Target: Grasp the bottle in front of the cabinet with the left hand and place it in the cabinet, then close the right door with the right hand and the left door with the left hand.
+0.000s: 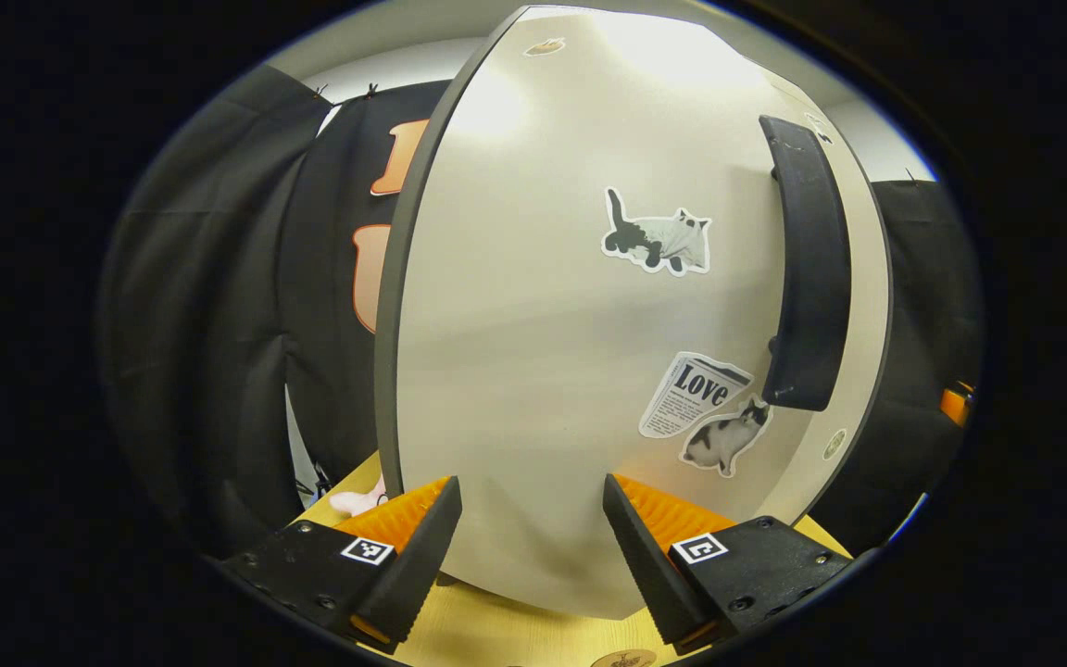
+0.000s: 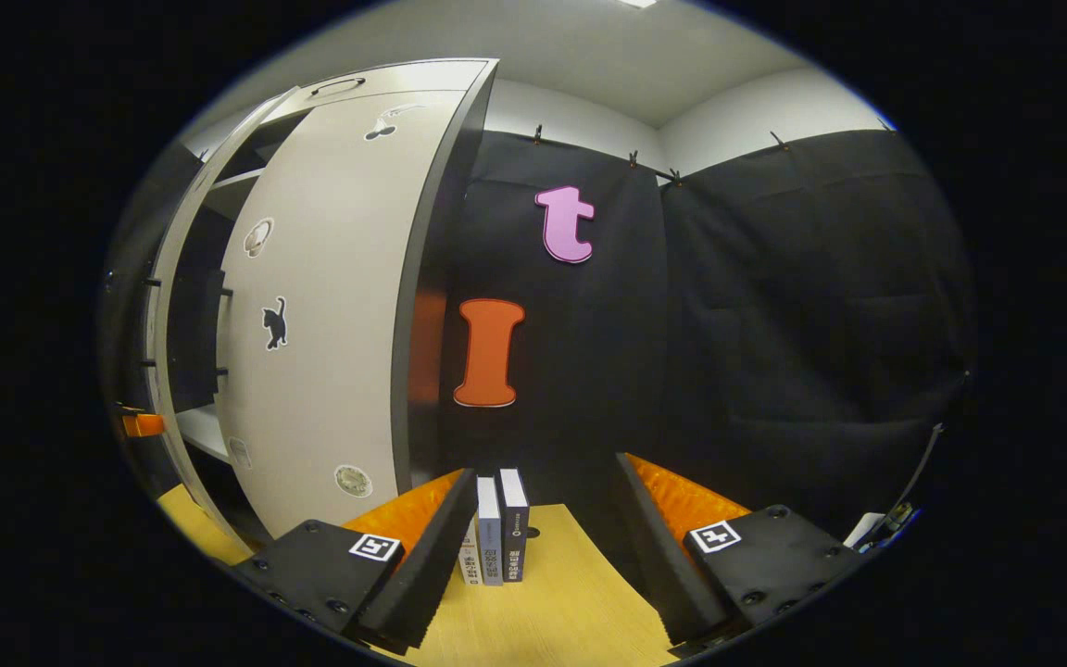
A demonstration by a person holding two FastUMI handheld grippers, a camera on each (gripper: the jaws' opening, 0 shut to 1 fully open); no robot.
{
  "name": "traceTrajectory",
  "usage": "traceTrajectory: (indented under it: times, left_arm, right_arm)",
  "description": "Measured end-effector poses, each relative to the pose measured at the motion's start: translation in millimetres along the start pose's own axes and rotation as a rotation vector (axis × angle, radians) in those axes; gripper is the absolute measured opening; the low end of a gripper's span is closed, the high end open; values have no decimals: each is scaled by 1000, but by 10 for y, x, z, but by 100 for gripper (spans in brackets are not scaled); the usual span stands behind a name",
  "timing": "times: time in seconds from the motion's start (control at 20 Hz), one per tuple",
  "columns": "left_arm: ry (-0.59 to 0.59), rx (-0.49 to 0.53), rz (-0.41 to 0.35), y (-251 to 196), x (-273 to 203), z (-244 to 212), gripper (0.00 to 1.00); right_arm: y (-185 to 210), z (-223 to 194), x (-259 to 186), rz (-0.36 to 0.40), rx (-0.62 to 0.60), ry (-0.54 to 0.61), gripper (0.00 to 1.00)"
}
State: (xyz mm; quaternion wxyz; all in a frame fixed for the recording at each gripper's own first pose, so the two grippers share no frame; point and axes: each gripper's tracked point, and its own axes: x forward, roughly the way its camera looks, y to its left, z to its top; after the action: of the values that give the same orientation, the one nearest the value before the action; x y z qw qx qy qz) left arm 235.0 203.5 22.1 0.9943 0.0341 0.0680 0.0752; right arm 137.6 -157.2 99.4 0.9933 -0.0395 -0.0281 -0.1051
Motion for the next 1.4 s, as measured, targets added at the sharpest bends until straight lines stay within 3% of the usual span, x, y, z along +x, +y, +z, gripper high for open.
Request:
traceTrajectory:
  times: [0.65, 0.9, 1.4]
  left_arm:
    - [7, 21, 35, -165, 188, 42, 94]
    - [27, -18, -9, -400, 185, 92, 94]
    - [9, -15, -6, -316, -534, 437, 94]
  right_arm:
    - [-311, -173, -87, -1, -1, 39, 97]
    - [-403, -165, -121, 0, -6, 42, 97]
    - [-345, -25, -175, 58, -8, 17, 97]
